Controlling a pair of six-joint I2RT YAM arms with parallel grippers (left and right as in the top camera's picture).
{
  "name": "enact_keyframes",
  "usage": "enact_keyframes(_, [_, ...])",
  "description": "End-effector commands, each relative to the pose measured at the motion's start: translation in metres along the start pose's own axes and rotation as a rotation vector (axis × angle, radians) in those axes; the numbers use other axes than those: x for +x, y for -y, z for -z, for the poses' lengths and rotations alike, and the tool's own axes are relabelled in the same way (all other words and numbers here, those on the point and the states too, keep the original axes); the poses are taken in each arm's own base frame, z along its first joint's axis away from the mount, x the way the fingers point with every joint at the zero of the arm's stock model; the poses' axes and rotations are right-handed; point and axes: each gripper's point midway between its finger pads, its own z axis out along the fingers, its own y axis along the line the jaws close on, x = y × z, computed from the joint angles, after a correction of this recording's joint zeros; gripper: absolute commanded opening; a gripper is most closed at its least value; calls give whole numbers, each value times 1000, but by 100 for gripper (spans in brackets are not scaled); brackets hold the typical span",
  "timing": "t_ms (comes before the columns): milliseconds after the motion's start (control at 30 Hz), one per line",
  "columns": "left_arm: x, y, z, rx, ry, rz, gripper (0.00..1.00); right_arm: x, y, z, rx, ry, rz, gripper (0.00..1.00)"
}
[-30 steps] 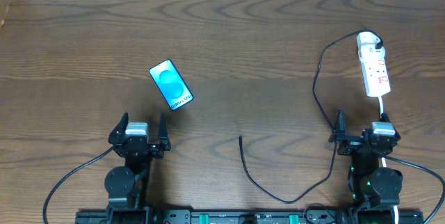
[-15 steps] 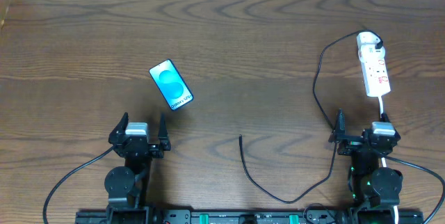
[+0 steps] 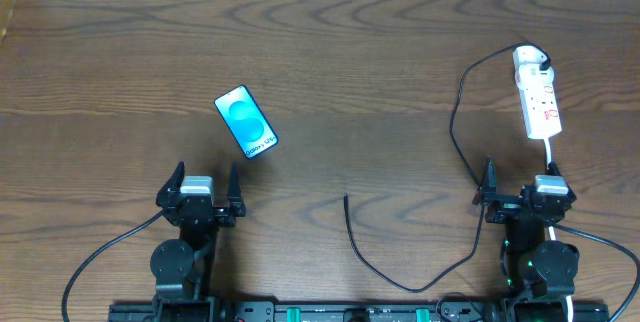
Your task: Plug charger to phone and switch on socket
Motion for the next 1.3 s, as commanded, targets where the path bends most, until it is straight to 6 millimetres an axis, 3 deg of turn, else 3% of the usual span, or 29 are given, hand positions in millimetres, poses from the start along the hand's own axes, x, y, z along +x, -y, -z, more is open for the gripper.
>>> enact_keyframes(0, [15,0,-1,3,-45,-11,87,-1,-2,1,-10,4,15,99])
enact_keyframes(933, [10,1,6,5,-93,26,87,-1,-2,1,-10,4,15,99])
enact_keyframes(1267, [-24,-1,9,6,-122,27,87,-1,-2,1,-10,4,15,99])
